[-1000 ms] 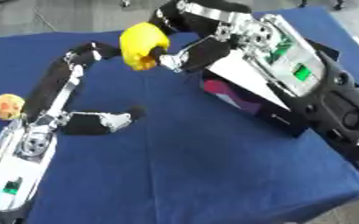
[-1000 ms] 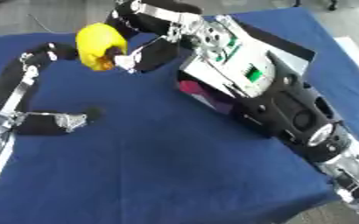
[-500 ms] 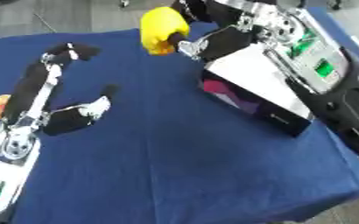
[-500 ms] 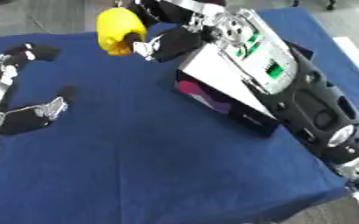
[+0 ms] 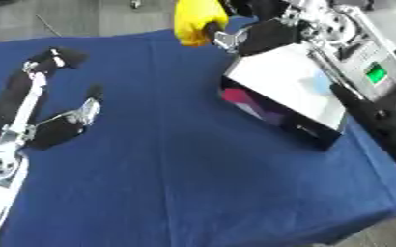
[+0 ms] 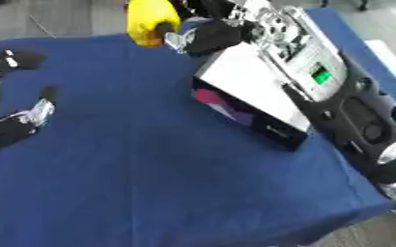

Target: Pick up the objects with one hand, pass them to the other hand, and then place them into the box on the other side of the table.

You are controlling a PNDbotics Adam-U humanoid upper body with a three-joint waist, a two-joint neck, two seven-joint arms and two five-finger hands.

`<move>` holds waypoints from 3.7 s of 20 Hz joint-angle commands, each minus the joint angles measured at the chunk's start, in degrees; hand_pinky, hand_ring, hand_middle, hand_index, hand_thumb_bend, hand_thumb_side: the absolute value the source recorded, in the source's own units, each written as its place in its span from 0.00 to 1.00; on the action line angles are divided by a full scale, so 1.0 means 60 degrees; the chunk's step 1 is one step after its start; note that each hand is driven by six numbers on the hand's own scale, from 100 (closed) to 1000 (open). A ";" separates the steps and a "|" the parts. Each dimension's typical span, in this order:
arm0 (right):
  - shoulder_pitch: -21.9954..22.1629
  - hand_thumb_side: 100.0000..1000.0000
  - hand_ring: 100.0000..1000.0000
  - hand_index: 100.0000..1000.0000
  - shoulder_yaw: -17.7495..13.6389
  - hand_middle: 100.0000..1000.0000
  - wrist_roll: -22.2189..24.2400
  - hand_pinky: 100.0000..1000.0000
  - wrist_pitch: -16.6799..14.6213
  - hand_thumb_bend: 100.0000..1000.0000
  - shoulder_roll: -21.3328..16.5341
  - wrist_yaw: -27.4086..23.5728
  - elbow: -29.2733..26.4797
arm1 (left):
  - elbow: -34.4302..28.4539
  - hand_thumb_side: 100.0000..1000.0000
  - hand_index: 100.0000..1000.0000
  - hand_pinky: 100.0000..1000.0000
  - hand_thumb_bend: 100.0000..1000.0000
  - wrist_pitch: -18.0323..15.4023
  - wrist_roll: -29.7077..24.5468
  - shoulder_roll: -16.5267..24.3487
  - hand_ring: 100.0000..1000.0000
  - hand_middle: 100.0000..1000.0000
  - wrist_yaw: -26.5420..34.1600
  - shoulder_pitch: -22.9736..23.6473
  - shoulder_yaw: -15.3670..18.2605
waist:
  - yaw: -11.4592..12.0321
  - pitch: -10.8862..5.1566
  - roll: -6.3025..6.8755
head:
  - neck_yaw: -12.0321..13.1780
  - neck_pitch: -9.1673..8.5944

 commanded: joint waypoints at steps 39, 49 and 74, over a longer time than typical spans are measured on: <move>0.2545 0.00 0.64 0.56 -0.1913 0.56 -0.1645 0.83 -0.0402 0.00 -0.1143 0.0994 0.2015 | -0.0657 0.57 0.78 0.81 0.13 0.0843 0.0668 0.1557 0.71 0.70 0.0248 0.0789 0.1188 | -0.0275 -0.0300 0.0202 | -0.0950 0.0002; 0.2732 0.27 0.93 1.00 -0.1944 1.00 -0.0999 0.93 -0.0854 0.00 -0.1109 0.1904 0.2518 | -0.0660 0.57 0.78 0.81 0.14 0.0864 0.0712 0.1570 0.71 0.70 0.0253 0.0799 0.1227 | -0.0274 -0.0309 0.0208 | -0.0906 -0.0026; 0.2566 0.53 0.91 0.99 -0.2684 1.00 -0.2236 0.92 -0.1509 0.00 -0.0736 -0.0033 0.1155 | -0.0560 0.54 0.79 0.81 0.07 0.1403 0.0713 0.1968 0.71 0.71 0.0345 0.0821 0.1637 | -0.0199 -0.0349 0.0236 | -0.0169 0.0053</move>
